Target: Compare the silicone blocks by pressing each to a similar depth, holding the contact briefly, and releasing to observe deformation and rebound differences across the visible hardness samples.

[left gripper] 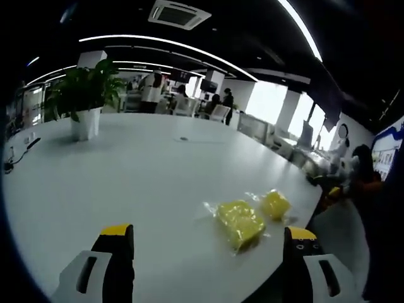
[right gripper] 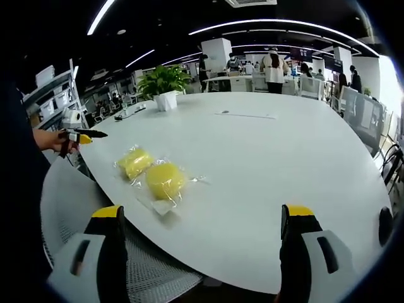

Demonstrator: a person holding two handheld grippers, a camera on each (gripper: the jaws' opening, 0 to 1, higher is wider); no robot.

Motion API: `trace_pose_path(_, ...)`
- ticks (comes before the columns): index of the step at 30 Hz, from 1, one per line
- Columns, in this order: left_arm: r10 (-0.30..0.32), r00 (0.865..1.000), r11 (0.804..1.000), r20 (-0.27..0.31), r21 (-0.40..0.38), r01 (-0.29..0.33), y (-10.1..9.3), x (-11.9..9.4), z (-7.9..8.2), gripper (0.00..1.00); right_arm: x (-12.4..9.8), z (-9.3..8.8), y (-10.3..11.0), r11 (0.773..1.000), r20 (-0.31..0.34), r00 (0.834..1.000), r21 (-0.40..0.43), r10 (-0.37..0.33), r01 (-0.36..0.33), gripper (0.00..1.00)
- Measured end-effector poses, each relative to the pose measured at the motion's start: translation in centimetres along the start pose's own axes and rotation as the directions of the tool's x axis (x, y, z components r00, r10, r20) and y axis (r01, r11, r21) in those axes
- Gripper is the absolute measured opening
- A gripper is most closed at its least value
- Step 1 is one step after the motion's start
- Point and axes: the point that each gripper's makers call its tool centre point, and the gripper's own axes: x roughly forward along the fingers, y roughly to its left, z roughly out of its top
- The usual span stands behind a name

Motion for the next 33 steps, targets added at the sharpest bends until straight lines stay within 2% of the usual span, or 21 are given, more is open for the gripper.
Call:
trace_pose_path(9, 0.001, 1.0, 1.0, 0.003, -0.02, -0.001, -0.1, 0.3, 0.2, 1.0, 0.2, 0.5, -0.3, 1.0, 0.0, 1.0, -0.009, 0.005, -0.005, 0.96)
trace_pose_path(14, -0.012, 1.0, 0.999, 0.018, -0.046, 0.013, -0.3, 0.6, 1.2, 1.0, 0.2, 0.7, -0.4, 1.0, 0.005, 1.0, -0.007, 0.005, -0.005, 0.96)
trace_pose_path(20, -0.033, 0.999, 0.998, 0.001, -0.049, 0.033, -0.6, 1.3, 2.0, 1.0, 0.1, 0.5, -0.1, 1.0, 0.008, 1.0, -0.003, 0.007, -0.007, 0.96)
trace_pose_path(24, -0.047, 0.999, 0.996, 0.006, -0.07, 0.047, -0.5, 2.0, 2.9, 1.0, -0.1, 0.4, 0.0, 1.0, 0.01, 1.0, -0.001, 0.005, -0.005, 0.96)
trace_pose_path(28, -0.062, 0.998, 0.99, -0.012, -0.125, 0.06, 0.0, 3.3, 3.1, 0.98, -0.1, 0.5, -0.1, 1.0, 0.013, 1.0, -0.002, 0.004, -0.004, 0.96)
trace_pose_path(33, -0.058, 0.998, 0.987, -0.002, -0.148, 0.057, 0.1, 4.6, 3.8, 0.94, -0.2, 0.6, 0.0, 1.0, 0.018, 1.0, 0.001, 0.001, -0.001, 0.96)
